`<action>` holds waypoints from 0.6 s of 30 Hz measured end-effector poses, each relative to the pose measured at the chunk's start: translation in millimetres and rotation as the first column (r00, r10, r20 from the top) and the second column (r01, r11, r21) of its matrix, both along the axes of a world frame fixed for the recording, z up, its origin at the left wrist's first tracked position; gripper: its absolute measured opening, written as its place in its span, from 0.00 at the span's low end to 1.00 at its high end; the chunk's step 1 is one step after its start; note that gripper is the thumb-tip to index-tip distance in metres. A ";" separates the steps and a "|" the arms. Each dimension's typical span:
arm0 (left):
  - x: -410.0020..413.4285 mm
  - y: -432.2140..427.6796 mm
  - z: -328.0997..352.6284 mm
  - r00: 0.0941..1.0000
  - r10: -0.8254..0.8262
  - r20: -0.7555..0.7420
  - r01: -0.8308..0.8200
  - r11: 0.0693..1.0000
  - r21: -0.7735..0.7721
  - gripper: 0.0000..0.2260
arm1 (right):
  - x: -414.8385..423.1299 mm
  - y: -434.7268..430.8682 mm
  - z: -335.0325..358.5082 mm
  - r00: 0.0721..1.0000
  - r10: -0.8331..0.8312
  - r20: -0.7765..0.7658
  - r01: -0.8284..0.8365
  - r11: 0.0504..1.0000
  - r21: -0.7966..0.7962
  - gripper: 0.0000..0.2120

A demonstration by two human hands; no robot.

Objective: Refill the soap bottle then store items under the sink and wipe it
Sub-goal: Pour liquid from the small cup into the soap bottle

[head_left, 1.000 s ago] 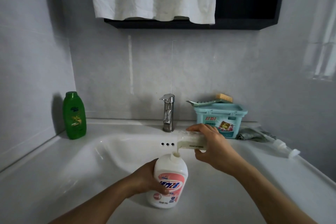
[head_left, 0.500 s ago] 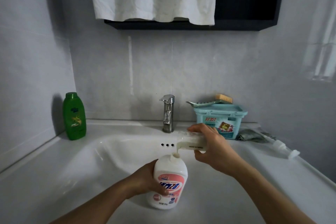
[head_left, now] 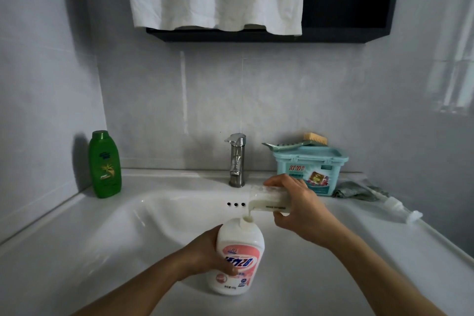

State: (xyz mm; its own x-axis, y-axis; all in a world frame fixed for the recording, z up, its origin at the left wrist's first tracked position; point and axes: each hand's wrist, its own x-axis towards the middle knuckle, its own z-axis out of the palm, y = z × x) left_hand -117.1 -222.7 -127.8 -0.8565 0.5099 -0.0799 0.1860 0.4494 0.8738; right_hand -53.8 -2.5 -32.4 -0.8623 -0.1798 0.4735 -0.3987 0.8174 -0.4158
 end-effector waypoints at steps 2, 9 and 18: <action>0.2 0.0 0.4 1.000 0.002 0.002 -0.002 1.000 -0.003 0.31 | 0.3 0.2 -0.4 1.000 0.000 0.001 0.000 1.000 -0.002 0.27; 1.0 0.7 0.6 1.000 0.011 0.002 -0.011 1.000 0.013 0.31 | 0.2 0.1 -0.4 1.000 0.000 -0.008 0.000 1.000 0.006 0.26; 1.5 1.0 1.0 1.000 0.006 0.000 -0.006 1.000 0.010 0.30 | 0.5 -0.2 -0.3 1.000 0.002 -0.009 -0.002 1.000 0.007 0.27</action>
